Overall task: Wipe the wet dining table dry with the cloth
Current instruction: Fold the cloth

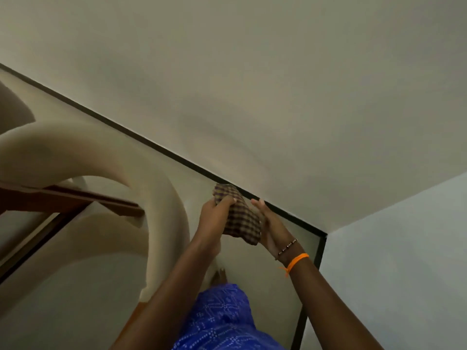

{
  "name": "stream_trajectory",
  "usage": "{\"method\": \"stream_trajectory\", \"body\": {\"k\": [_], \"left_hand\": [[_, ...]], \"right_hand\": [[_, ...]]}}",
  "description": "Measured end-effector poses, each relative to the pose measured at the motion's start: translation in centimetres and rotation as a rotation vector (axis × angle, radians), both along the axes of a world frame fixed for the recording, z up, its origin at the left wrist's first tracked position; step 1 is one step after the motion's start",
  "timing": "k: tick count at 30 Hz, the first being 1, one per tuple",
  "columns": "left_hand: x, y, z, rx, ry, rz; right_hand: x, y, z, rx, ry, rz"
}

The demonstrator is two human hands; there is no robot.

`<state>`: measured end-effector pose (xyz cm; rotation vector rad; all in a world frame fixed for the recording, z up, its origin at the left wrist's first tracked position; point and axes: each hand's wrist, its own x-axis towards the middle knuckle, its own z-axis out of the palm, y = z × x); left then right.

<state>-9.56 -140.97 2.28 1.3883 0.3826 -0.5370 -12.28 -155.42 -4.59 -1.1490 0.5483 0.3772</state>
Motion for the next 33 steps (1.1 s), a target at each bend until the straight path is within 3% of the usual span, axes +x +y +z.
{"method": "stream_trajectory", "body": {"k": [2,12,16,23,33], "left_hand": [[3.7,-1.2,-0.1,-0.015,0.013,0.041],[15.7,-2.3,-0.4,-0.016,0.052,0.237],[22.7,-1.7,-2.2,0.003,0.128,0.488],[26.7,-0.5,-3.1,0.023,0.155,0.504],[37.4,6.5,-3.0,0.072,0.182,0.671]], "right_hand": [[3.4,-1.0,0.0,0.119,0.030,0.002],[19.4,-1.2,0.2,0.323,0.062,0.030],[29.3,0.1,-1.0,0.147,0.070,0.307],[35.0,1.5,-1.2,-0.087,-0.012,0.434],[48.9,9.6,0.3,-0.047,-0.083,0.701]]}}
